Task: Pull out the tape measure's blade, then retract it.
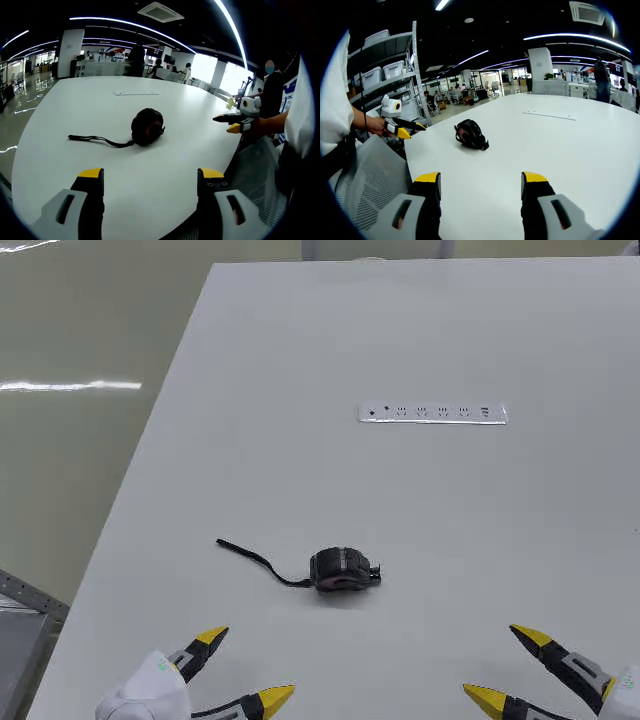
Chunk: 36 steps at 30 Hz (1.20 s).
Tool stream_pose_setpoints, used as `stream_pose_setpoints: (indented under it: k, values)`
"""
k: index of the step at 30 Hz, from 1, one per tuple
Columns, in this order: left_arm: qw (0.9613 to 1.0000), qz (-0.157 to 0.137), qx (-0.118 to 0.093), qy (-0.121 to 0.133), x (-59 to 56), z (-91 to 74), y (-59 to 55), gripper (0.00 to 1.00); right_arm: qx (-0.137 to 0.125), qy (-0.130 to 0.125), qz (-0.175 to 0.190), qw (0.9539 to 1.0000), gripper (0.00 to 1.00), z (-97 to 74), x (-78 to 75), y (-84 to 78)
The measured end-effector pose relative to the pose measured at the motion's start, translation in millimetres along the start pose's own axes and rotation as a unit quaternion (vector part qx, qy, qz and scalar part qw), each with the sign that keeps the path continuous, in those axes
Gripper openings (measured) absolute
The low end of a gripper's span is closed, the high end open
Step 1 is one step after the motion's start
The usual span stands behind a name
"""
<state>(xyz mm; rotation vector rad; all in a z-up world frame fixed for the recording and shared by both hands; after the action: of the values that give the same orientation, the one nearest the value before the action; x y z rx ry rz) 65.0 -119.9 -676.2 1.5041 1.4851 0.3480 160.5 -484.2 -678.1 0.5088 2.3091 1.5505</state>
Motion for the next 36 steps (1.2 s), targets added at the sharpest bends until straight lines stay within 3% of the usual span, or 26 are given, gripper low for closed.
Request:
stream_pose_setpoints:
  k: [20, 36]
  values:
    - [1.0000, 0.001, -0.003, 0.009, 5.1, -20.3, -3.8, 0.79, 0.006, -0.020, 0.006, 0.9998, 0.71, -26.3, 3.9, -10.5]
    - [0.9999, -0.002, -0.002, 0.017, 7.8, -23.4, -9.2, 0.81, 0.004, -0.029, 0.012, 0.9995, 0.71, -32.1, 4.8, -11.8]
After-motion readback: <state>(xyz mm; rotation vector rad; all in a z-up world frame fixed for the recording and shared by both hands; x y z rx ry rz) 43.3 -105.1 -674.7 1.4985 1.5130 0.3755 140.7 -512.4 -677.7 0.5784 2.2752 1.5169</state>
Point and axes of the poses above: the centre of the closed fingertips' face, and the gripper's own axes: z roughly forward along the fingers, x roughly to its left, y roughly out of its top, the point moved 7 cm from there along -z, roughly backward along the fingers, and after that the axes turned 14 degrees about -z, right-handed, at the moved point
